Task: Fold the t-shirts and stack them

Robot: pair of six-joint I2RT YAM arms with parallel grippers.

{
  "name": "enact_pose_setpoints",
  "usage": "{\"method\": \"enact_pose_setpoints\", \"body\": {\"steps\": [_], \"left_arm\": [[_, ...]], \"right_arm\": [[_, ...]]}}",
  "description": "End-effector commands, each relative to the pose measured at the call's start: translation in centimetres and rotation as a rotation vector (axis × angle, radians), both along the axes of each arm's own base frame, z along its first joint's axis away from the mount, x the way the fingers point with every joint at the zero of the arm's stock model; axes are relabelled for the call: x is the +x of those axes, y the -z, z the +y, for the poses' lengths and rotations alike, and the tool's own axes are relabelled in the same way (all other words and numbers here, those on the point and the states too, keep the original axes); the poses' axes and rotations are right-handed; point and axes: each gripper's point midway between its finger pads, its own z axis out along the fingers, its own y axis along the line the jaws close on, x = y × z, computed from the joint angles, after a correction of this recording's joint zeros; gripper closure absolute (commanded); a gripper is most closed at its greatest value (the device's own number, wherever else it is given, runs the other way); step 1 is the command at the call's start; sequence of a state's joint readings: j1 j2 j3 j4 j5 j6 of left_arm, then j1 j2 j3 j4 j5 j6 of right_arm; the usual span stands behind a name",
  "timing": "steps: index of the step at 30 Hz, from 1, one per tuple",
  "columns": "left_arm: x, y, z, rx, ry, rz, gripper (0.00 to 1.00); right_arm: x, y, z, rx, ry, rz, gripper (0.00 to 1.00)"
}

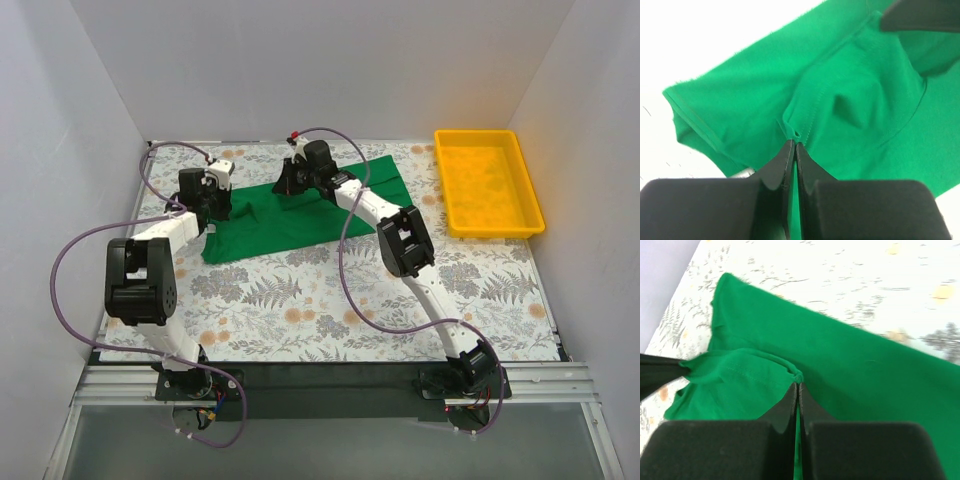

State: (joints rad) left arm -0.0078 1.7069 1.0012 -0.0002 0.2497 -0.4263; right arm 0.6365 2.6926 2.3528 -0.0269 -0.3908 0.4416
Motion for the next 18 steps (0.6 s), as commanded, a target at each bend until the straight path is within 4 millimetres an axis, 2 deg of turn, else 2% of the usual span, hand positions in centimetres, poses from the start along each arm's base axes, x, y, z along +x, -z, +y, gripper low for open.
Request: {"method": "enact_pose_setpoints", "body": {"steps": [1,2,4,5,7,11,12,13,18], "left_arm": [[2.4,-2.3,0.5,0.018,-0.002,-0.068,1.00],[2.7,-1.7,0.5,0.020,-0.002,-0.056,1.00],[3.7,-2.1,0.5,0.024,-0.002,-0.070,1.00],[3.6,-1.2,0.6,0.026,-0.002,-0.037,1.00],[4.4,-1.5,0.7,0.030,-0.004,-0.043,1.00],[5.8,-0.5,1.1,0.044,-0.026,-0.032,1.00],[6.5,-1.0,1.3,0.049,-0.040,-0.046,1.00],[6.8,-0.3,1.3,0.049,-0.042,-0.035,1.00],[8.5,-0.9,1.4,0.045,-0.051,-0.079,1.00]], "right_arm": [[2.4,-4.1,-1.5,0.031,0.044,-0.080,0.99],[2.4,-4.1,-1.6,0.031,0.043,-0.080,0.99],[2.4,-4.1,-1.6,0.030,0.045,-0.076,0.99],[2.3,-4.0,-1.6,0.030,0.043,-0.071,0.99],[2.3,-4.1,-1.7,0.028,0.047,-0.072,0.99],[2.5,-3.8,-1.8,0.024,0.054,-0.070,0.99],[2.4,-3.7,-1.8,0.026,0.053,-0.064,0.99],[2.4,-3.6,-1.8,0.025,0.054,-0.060,0.99],[2.1,-3.1,-1.8,0.022,0.052,-0.043,0.99]]}}
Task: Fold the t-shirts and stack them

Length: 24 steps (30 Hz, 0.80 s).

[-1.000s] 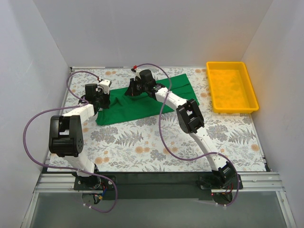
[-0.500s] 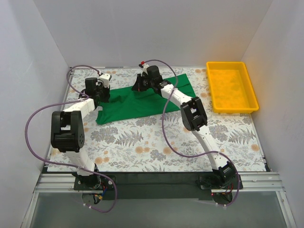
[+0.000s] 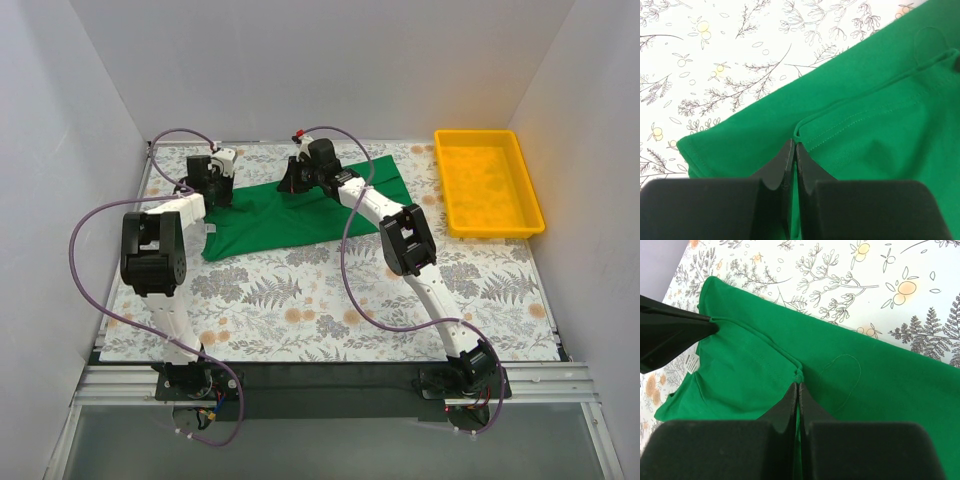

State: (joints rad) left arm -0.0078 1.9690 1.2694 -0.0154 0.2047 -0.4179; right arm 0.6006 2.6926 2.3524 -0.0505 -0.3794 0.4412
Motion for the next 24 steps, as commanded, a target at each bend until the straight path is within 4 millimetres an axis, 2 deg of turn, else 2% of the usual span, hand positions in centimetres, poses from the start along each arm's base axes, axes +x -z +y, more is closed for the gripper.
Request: {"method": "enact_pose_setpoints", "body": {"steps": [1,11,20,22,24], "left_arm": [[2.3,-3.3,0.6,0.010,-0.017,-0.109,1.00],[4.3,-5.3,-0.3,-0.010,0.038,-0.223,1.00],[5.5,-4.8,-0.7,-0.024,0.049,-0.223,1.00],[5.7,-4.5,-0.7,-0.026,0.046,-0.212,1.00],[5.7,-4.1,-0.5,-0.026,0.032,-0.198,1.00]], "right_arm": [[0.4,-3.5,0.3,0.037,0.004,-0.057,0.99],[0.3,-2.7,0.0,0.029,0.013,-0.035,0.99],[0.0,-2.2,-0.1,0.023,0.016,-0.019,0.98],[0.0,-2.0,-0.1,0.020,0.016,-0.018,0.96],[0.1,-2.1,-0.2,0.018,0.018,-0.020,0.86]]}}
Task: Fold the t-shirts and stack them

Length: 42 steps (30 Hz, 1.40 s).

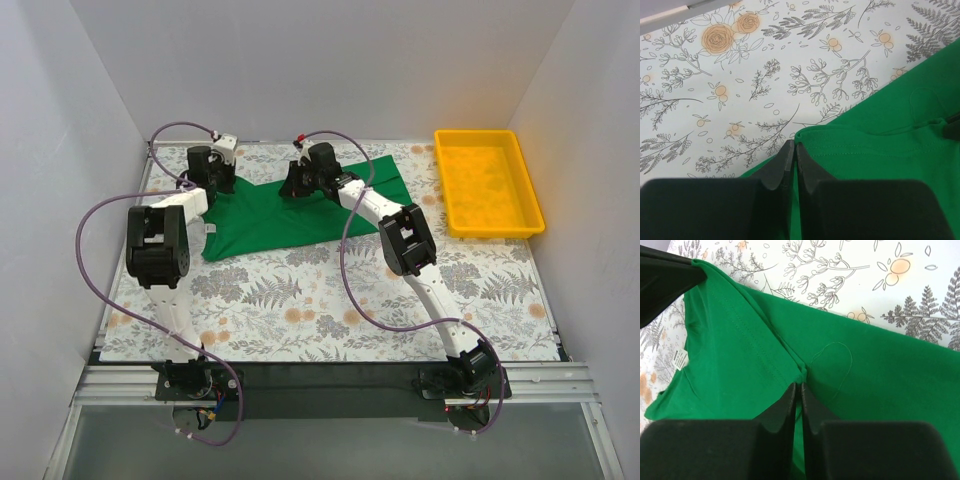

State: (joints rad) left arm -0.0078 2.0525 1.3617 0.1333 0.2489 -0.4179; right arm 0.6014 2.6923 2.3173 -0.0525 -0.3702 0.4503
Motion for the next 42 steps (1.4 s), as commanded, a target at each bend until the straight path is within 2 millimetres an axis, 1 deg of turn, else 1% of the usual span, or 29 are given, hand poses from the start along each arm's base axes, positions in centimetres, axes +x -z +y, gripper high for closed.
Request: {"method": "enact_pose_setpoints", "body": {"steps": [1,2,5,6,7,8,9,10,11,12,13,14,15,16,17,18,19,20,21,22,23,24,25,26,27,29,30,36,42], "left_arm": [[1.2,-1.6,0.8,0.007,-0.034,-0.033,0.98],[1.4,-1.5,1.2,0.008,-0.067,-0.028,0.86],[1.9,-2.5,3.6,0.036,-0.214,-0.046,0.59],[2.0,-2.9,4.0,0.021,-0.260,-0.050,0.46],[2.1,-4.1,5.1,0.030,-0.322,-0.074,0.40],[2.1,-5.2,6.3,0.040,-0.400,-0.093,0.36],[1.9,-6.0,6.7,0.013,-0.448,-0.101,0.33],[1.0,-7.3,6.9,-0.002,-0.481,-0.089,0.31],[0.1,-7.4,7.6,-0.011,-0.540,-0.074,0.30],[-1.4,-9.2,9.3,-0.053,-0.603,-0.074,0.29],[-3.3,-8.4,9.0,-0.156,-0.671,0.003,0.28],[-4.9,-8.0,8.7,-0.220,-0.692,0.044,0.28],[-8.2,-7.7,8.4,-0.320,-0.695,0.101,0.28],[-10.2,-6.7,7.5,-0.456,-0.729,0.154,0.28],[-12.1,-6.4,7.2,-0.536,-0.741,0.179,0.28],[-16.1,-2.5,5.9,-0.628,-0.726,0.307,0.28],[-17.4,-4.4,5.3,-0.702,-0.703,0.254,0.28],[-18.7,-4.2,4.7,-0.793,-0.726,0.273,0.27],[-20.1,-4.9,3.8,-0.852,-0.704,0.257,0.27],[-22.1,-2.4,2.9,-0.901,-0.735,0.326,0.27],[-22.9,-2.0,2.2,-0.977,-0.757,0.357,0.27],[-23.1,-2.2,1.7,-1.029,-0.754,0.351,0.27],[-24.1,-0.9,0.9,-1.065,-0.762,0.405,0.27],[-24.2,-0.6,0.8,-1.083,-0.771,0.417,0.27],[-24.3,0.2,0.8,-1.101,-0.802,0.443,0.27],[-24.3,0.9,0.9,-1.110,-0.831,0.462,0.28],[-24.3,1.7,1.0,-1.106,-0.852,0.481,0.30],[-23.5,3.8,3.1,-1.034,-1.000,0.484,0.35],[-24.0,6.3,5.2,-0.930,-1.156,0.514,0.48]], "right_arm": [[0.5,-3.8,0.1,0.036,0.007,-0.059,0.82],[0.6,-3.8,0.0,0.035,0.009,-0.063,0.73],[1.0,-4.5,-0.8,0.022,0.019,-0.084,0.57],[1.3,-5.9,-1.5,0.025,0.028,-0.105,0.56],[1.2,-5.5,-2.1,0.007,0.033,-0.101,0.56],[1.3,-6.1,-2.7,-0.007,0.028,-0.128,0.55],[1.5,-8.8,-3.6,0.001,0.030,-0.177,0.54],[1.4,-9.5,-4.5,-0.012,0.026,-0.198,0.54],[0.8,-9.0,-5.5,-0.071,-0.020,-0.255,0.52],[0.3,-12.4,-7.0,-0.078,-0.055,-0.342,0.48],[-1.7,-13.6,-7.2,-0.053,-0.183,-0.382,0.43],[-4.2,-12.1,-8.2,-0.065,-0.305,-0.391,0.35],[-6.6,-15.7,-9.7,-0.007,-0.459,-0.523,0.31],[-7.9,-16.1,-10.9,0.006,-0.514,-0.562,0.26],[-9.4,-15.9,-12.0,0.017,-0.555,-0.571,0.20],[-10.9,-15.7,-14.1,-0.001,-0.595,-0.625,0.17],[-12.3,-15.0,-15.0,-0.003,-0.628,-0.624,0.16],[-13.6,-13.9,-16.1,-0.036,-0.640,-0.581,0.15],[-14.9,-12.8,-17.4,-0.083,-0.657,-0.602,0.15],[-15.2,-11.7,-18.2,-0.142,-0.638,-0.593,0.15],[-16.1,-12.5,-18.9,-0.162,-0.634,-0.621,0.15],[-17.7,-10.5,-19.6,-0.175,-0.642,-0.578,0.16],[-18.3,-10.4,-20.0,-0.186,-0.639,-0.580,0.15],[-18.9,-10.3,-20.3,-0.187,-0.636,-0.573,0.16],[-19.5,-11.1,-20.6,-0.186,-0.630,-0.593,0.16],[-20.6,-10.7,-20.9,-0.175,-0.632,-0.573,0.16],[-20.7,-11.1,-21.1,-0.178,-0.624,-0.585,0.16],[-20.1,-10.2,-22.5,-0.171,-0.585,-0.547,0.16],[-19.7,-9.8,-23.4,-0.162,-0.561,-0.528,0.16]]}}
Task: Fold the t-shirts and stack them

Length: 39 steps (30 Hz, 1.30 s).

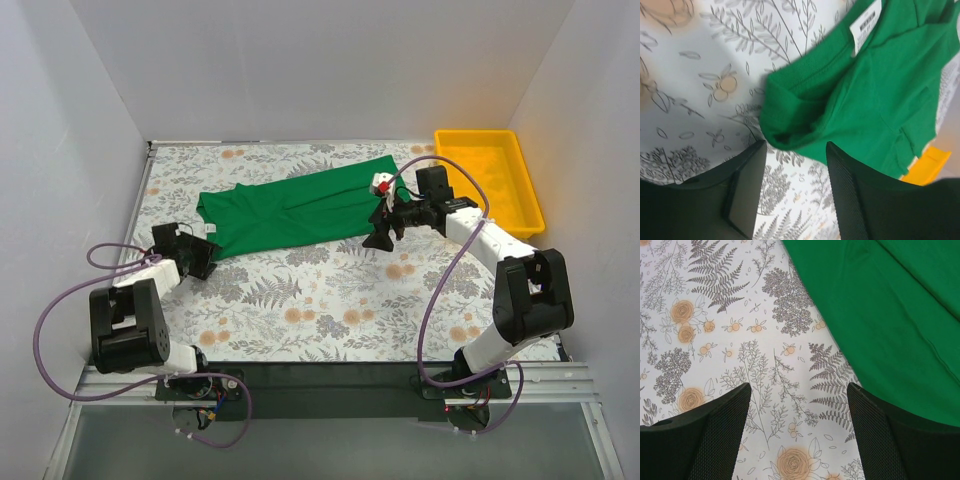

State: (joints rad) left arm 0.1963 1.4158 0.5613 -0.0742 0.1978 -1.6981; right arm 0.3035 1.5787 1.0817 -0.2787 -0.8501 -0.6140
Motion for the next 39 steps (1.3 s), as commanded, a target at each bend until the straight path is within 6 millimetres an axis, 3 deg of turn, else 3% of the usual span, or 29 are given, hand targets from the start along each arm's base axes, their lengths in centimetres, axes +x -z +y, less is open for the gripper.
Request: {"method": "enact_pose_setpoints", "body": {"steps": [1,3,5,9,12,15,20,21,28,34,37,39], "left_arm": [[-0.3,1.2,2.0,0.080,-0.074,0.084,0.51],[-0.4,1.5,2.4,0.097,-0.080,0.097,0.64],[-0.1,1.3,2.8,0.121,-0.085,0.093,0.66],[0.7,0.6,4.3,0.205,-0.088,0.089,0.81],[1.2,-0.1,5.9,0.280,-0.096,0.089,0.85],[1.6,-0.1,7.3,0.317,-0.096,0.111,0.86],[2.2,1.0,8.4,0.299,-0.077,0.144,0.88],[2.4,0.9,8.4,0.295,-0.071,0.137,0.88],[2.7,0.9,8.7,0.285,-0.045,0.130,0.88],[2.9,0.5,9.1,0.289,-0.038,0.120,0.88],[3.2,0.4,8.9,0.271,-0.019,0.109,0.90],[3.7,0.0,9.0,0.267,-0.013,0.094,0.90]], "right_arm": [[0.0,-1.1,-0.1,0.041,-0.021,-0.040,0.16],[0.1,-1.0,-0.3,0.040,-0.016,-0.038,0.16],[0.1,-0.9,-0.4,0.034,-0.014,-0.043,0.17],[0.8,-0.6,-1.4,0.000,0.008,-0.082,0.17],[1.7,0.8,-3.5,-0.142,0.020,-0.184,0.17],[3.0,3.3,-6.8,-0.365,0.022,-0.310,0.17],[3.0,7.2,-10.4,-0.628,-0.208,-0.546,0.15],[3.6,7.2,-10.6,-0.661,-0.239,-0.591,0.15],[7.2,7.7,-9.3,-0.680,-0.244,-0.633,0.19],[8.2,9.7,-8.0,-0.699,-0.257,-0.612,0.28],[8.4,10.6,-7.7,-0.707,-0.237,-0.584,0.38],[8.3,10.9,-7.9,-0.711,-0.226,-0.566,0.53]]}}
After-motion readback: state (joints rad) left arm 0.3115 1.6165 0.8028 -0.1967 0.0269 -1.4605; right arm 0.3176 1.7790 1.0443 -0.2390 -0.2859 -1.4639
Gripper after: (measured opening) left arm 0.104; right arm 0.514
